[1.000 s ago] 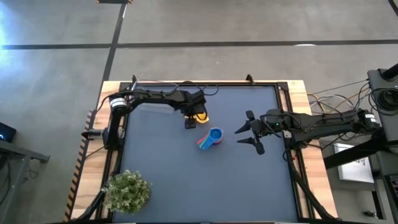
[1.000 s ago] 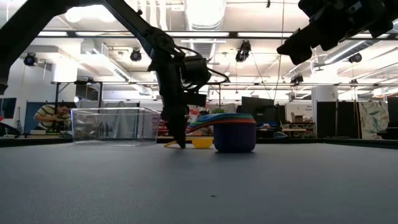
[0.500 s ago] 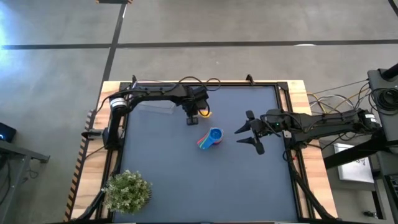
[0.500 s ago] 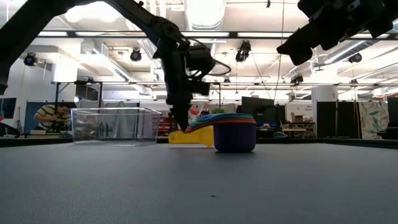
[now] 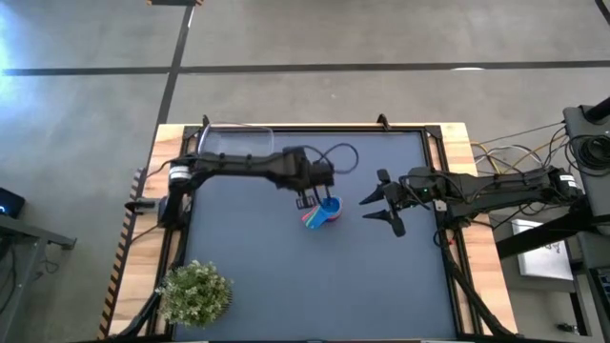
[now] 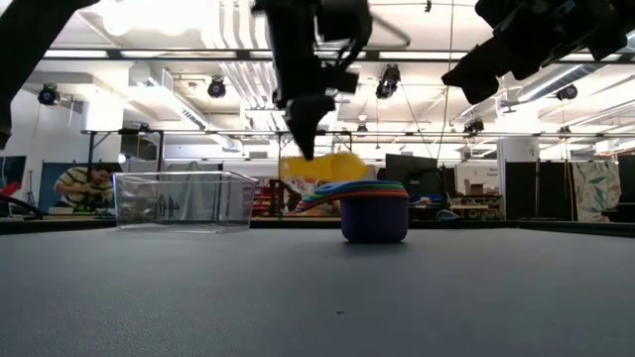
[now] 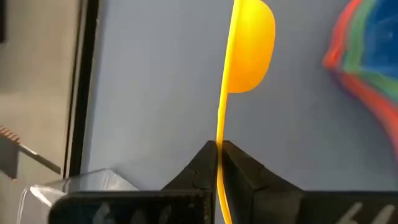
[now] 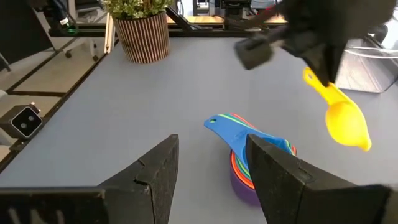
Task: Nest measuring cups in basket
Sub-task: Stack the yellow measuring cup on top of the blue measuring cup
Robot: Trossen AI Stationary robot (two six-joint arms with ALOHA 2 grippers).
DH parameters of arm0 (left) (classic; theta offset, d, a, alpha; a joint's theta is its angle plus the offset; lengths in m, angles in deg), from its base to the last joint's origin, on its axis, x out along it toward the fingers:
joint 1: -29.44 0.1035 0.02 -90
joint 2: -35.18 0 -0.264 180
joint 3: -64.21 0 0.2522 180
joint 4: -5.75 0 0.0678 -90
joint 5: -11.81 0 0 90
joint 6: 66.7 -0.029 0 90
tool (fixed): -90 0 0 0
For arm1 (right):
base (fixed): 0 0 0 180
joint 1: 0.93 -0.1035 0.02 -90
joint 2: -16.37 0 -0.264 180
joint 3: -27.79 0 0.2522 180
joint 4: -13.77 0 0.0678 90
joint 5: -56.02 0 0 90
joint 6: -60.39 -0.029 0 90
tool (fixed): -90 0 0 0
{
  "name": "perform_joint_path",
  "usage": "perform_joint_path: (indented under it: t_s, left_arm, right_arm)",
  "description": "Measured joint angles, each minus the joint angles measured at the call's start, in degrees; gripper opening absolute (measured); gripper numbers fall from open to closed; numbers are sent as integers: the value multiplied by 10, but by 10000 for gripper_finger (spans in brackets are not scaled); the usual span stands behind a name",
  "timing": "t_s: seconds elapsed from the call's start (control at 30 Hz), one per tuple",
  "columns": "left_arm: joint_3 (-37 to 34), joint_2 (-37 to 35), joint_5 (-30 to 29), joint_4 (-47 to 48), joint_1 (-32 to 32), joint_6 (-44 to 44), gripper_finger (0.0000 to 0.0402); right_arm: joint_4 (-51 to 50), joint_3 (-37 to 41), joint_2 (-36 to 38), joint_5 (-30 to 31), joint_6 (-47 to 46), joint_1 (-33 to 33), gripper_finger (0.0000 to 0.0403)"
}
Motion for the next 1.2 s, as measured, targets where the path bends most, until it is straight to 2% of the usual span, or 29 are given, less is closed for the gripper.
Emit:
perform_joint_path:
  t_s: [0.2,0.33,0.73,1.03,1.2]
  left_arm:
    - [15,0,-59,-1,-63,86,0]
    - [13,0,-76,-4,-89,127,0]
    - [0,2,-119,-35,-142,142,0]
    - [-26,3,-123,-55,-153,137,0]
    - [-43,3,-149,-82,-157,113,0]
  right_arm:
    - [0,0,7,0,0,0,173]
    - [0,0,17,0,-7,0,173]
    - [0,-1,30,1,-28,0,171]
    - [0,-1,30,1,-30,0,171]
    - [0,-1,30,1,-30,0,171]
